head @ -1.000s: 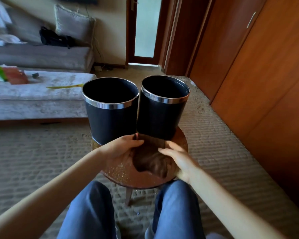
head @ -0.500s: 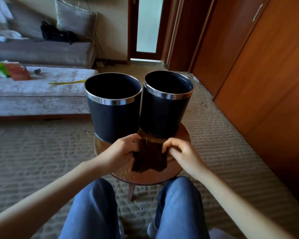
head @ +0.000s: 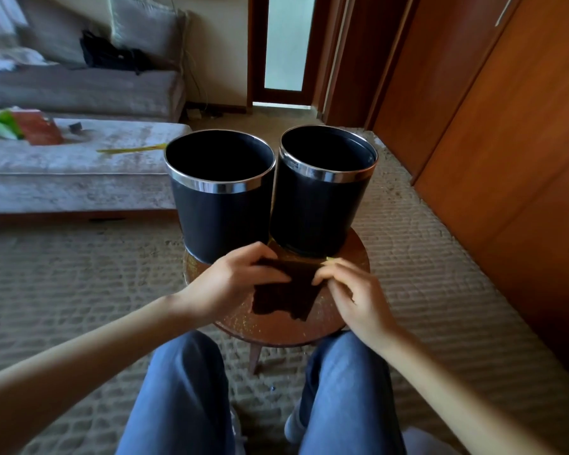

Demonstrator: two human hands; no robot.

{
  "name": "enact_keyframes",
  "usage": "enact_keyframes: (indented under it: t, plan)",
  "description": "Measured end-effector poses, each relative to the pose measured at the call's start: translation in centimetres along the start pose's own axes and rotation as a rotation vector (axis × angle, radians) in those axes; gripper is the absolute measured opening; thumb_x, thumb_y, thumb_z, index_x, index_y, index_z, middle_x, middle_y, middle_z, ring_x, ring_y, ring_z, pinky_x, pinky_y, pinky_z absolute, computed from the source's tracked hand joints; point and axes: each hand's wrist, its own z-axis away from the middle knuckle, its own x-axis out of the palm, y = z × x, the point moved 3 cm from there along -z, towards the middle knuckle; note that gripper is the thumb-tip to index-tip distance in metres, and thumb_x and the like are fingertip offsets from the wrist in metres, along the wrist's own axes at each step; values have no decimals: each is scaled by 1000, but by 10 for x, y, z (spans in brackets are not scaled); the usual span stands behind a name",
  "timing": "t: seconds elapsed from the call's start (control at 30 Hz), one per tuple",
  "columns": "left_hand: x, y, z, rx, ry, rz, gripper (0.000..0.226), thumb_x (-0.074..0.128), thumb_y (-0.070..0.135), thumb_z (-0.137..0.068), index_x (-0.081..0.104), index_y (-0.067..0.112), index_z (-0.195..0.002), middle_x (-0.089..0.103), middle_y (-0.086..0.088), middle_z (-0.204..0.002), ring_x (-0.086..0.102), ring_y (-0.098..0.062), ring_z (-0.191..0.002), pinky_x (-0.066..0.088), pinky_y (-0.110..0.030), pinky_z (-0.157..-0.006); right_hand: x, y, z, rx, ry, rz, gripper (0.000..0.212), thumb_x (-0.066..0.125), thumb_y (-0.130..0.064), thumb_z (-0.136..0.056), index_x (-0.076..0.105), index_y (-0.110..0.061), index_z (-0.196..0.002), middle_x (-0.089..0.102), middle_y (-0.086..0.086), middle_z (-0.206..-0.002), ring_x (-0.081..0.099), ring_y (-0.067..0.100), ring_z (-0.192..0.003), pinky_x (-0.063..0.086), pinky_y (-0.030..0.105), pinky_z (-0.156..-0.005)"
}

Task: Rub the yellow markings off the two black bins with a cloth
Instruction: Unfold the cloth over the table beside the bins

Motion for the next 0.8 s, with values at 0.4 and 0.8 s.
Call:
enact_keyframes:
  t: [0.4, 0.8]
  plan:
    - [54, -95, 32, -778, -11, 582, 34, 48, -17, -93, 57, 15, -100, 67, 1, -80, 64, -10, -70, 55, -22, -62, 75, 59, 31, 681, -122, -354, 16, 52, 1, -90, 57, -15, -89, 55, 0, -80, 50, 16, -70, 42, 20, -67]
    - [122, -172, 31, -1166, 55, 564, 18, 51, -4, -98, 64, 8, -105, 70, -22, -110, 72, -37, -94, 61, -50, -84, 154, 144, 77, 633, -332, 332, 42, 55, 1, -93, 53, -5, -134, 43, 14, -140, 55, 32, -115, 44, 32, -99]
